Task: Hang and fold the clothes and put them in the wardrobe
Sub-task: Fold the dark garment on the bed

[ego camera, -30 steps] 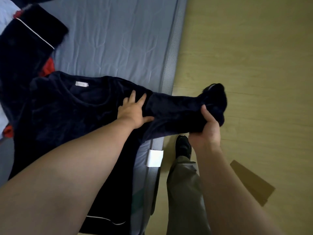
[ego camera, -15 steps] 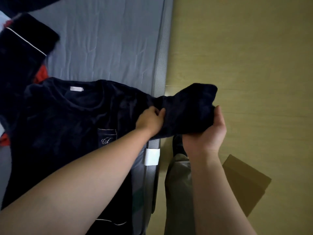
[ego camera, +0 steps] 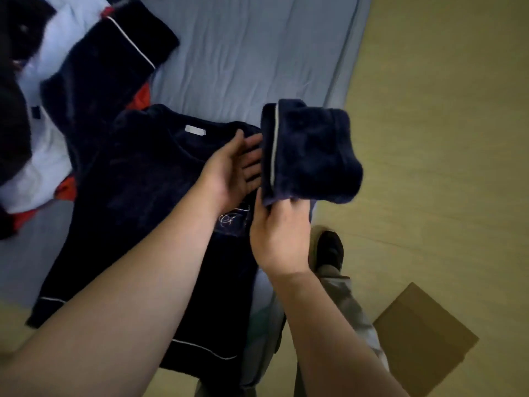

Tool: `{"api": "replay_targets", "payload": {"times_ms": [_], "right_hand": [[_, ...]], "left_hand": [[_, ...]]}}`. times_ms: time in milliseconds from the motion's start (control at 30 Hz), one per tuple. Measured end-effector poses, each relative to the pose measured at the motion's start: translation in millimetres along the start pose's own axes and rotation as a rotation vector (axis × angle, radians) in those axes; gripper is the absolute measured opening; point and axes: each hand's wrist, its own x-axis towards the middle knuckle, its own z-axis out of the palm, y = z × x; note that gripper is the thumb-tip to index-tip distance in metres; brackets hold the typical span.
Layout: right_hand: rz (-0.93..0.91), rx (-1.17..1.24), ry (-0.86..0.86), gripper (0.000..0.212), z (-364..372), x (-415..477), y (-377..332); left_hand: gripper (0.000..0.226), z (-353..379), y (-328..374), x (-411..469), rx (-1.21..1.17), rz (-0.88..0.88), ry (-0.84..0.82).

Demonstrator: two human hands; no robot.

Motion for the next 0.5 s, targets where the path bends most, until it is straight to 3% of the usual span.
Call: {"api": "replay_targets", "payload": {"times_ms": [67, 167, 233, 300, 367, 433, 500], "right_hand": [[-0.128, -0.121, -0.106, 0.011, 34.6, -10.4, -20.4], [-0.275, -0.303, -0.506, 0.038, 91.4, -33.0, -47.9], [-0.362, -0.442, -0.918, 0.066, 124.7, -44.9, -55.2], [-0.418, -0.554, -1.192, 0.088, 150.8, -50.7, -53.4], [-0.437, -0.658, -1.338, 0.101, 169.5, -58.0, -46.2], [-0.430, -0.764, -1.402, 0.105, 180.6, -67.3, -37.4], [-0.405, -0.860, -1.402, 0.104, 186.3, -74.8, -27.7]], "left_hand": [[0.063, -37.8, 28.2, -20.9, -0.086, 0.057, -0.070], [0.058, -106.4, 48.1, -52.3, -0.234, 0.132, -0.072], [0.064, -153.6, 48.6, -69.0, -0.256, 0.168, 0.123], [0.066, -200.4, 36.7, -78.4, -0.123, 0.143, 0.427], [0.063, -237.6, 18.9, -83.5, 0.156, 0.021, 0.701], [0.066, -260.8, 0.8, -83.8, 0.317, -0.071, 0.768], [0.071, -275.4, -11.9, -76.6, 0.368, -0.054, 0.784]]}}
